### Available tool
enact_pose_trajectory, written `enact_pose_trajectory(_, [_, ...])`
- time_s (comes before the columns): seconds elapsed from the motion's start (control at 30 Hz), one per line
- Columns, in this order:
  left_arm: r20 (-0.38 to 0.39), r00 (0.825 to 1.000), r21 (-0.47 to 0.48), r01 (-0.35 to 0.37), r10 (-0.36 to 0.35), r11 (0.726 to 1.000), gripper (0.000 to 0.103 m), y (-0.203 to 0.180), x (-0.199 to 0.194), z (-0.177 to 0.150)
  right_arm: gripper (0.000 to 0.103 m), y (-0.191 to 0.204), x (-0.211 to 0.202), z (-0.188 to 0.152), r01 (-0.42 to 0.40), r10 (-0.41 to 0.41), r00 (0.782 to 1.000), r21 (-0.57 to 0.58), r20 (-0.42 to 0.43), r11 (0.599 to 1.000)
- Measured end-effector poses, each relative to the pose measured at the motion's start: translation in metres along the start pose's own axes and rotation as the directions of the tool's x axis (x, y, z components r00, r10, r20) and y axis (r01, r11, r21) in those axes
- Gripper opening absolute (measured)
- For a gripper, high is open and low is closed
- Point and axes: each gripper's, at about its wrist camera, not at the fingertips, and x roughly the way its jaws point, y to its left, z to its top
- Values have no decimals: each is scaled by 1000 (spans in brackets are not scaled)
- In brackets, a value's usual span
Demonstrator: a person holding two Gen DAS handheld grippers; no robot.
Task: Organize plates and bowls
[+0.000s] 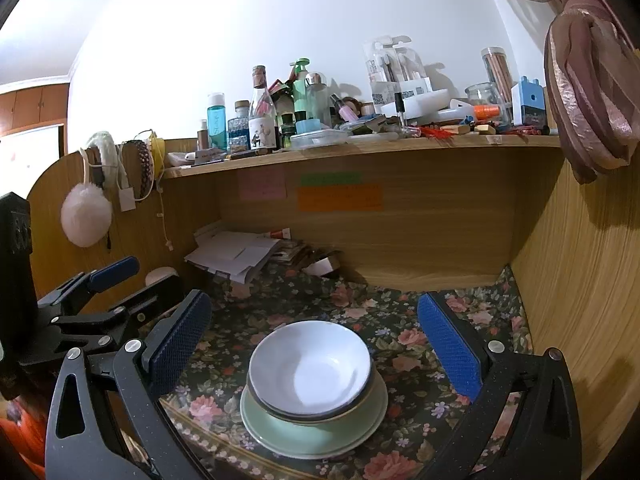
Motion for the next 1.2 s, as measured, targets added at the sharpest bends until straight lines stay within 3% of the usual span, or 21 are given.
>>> enact_pose_trajectory(1.2, [-19,1000,-15,8,-9,1000,99,-5,7,0,103,6,6,-3,22,-22,1000,25,-6,999])
